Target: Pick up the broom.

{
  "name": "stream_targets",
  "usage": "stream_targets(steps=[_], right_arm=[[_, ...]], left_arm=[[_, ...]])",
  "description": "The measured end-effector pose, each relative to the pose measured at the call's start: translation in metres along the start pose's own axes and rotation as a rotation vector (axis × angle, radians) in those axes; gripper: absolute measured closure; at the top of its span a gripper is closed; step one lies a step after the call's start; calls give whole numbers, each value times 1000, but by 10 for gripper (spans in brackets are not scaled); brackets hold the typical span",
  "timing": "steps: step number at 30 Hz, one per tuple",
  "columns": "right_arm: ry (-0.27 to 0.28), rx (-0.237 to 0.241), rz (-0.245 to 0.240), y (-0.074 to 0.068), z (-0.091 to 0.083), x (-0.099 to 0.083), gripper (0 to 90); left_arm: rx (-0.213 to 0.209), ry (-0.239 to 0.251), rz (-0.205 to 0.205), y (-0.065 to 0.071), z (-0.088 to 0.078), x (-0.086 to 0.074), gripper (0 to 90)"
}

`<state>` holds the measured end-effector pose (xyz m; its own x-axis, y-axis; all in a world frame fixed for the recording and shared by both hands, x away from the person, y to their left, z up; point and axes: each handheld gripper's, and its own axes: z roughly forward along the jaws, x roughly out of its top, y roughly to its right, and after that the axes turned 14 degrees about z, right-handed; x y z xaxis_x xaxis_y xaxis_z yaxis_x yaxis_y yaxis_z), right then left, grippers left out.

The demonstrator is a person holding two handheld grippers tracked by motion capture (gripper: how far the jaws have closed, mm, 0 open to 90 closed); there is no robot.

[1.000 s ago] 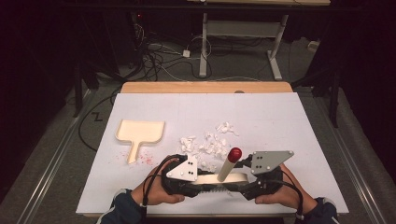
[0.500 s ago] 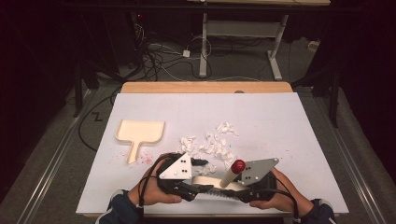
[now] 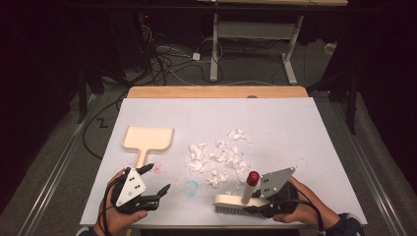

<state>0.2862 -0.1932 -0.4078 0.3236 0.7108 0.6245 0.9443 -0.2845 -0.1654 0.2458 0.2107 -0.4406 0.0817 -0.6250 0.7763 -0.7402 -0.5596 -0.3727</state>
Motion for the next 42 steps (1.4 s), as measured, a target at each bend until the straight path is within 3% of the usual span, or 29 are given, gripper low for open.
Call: stream_targets(steps=[2, 3, 6, 9, 13, 15, 19, 24, 25, 26, 27, 28, 30, 32, 33, 34, 35, 36, 37, 38, 41, 42], right_arm=[[11, -16, 16, 9, 4, 4, 685], [14, -36, 30, 19, 7, 7, 684], [29, -56, 49, 33, 13, 14, 683], [49, -85, 40, 42, 19, 26, 683], [59, -123, 48, 55, 26, 38, 683], [70, -142, 63, 60, 28, 42, 683], [87, -186, 74, 62, 27, 46, 685], [131, -187, 83, 62, 10, 46, 684], [163, -217, 113, 60, -3, 46, 685], [163, -217, 113, 60, -3, 46, 685], [218, -246, 147, 60, -19, 46, 684], [218, -246, 147, 60, -19, 46, 684], [280, -282, 194, 63, -35, 45, 684], [334, -349, 246, 68, -48, 42, 685], [363, -399, 295, 78, -55, 38, 684], [363, -399, 295, 78, -55, 38, 684], [371, -484, 335, 90, -57, 35, 684], [371, -484, 335, 90, -57, 35, 684], [362, -528, 334, 95, -58, 34, 684], [352, -602, 343, 105, -56, 33, 684], [316, -694, 383, 131, -48, 31, 684], [272, -767, 395, 146, -37, 30, 685]], left_arm=[[23, -26, 8, 5, -1, -9, 200], [19, -42, 17, 8, -1, -13, 191], [2, -53, 30, 10, 4, -10, 190], [-8, -80, 64, 14, 11, -9, 187], [-16, -90, 76, 16, 14, -8, 187], [2, -109, 98, 17, 15, -9, 187], [-3, -113, 103, 18, 16, -9, 187], [-13, -101, 97, 17, 14, -10, 187], [-12, -101, 97, 16, 14, -10, 184], [-11, -102, 96, 16, 14, -11, 184], [-9, -103, 92, 15, 14, -11, 179], [-9, -103, 92, 15, 14, -11, 179], [-7, -103, 92, 15, 14, -11, 179], [-9, -103, 90, 16, 14, -11, 179], [-14, -101, 86, 15, 15, -11, 179], [-14, -101, 86, 15, 15, -11, 179], [-14, -104, 89, 15, 15, -11, 179], [-14, -104, 88, 15, 16, -11, 179], [-18, -102, 86, 15, 16, -11, 179], [-19, -102, 84, 15, 16, -11, 179], [-23, -104, 85, 15, 17, -11, 179], [-26, -107, 87, 15, 18, -12, 179]])
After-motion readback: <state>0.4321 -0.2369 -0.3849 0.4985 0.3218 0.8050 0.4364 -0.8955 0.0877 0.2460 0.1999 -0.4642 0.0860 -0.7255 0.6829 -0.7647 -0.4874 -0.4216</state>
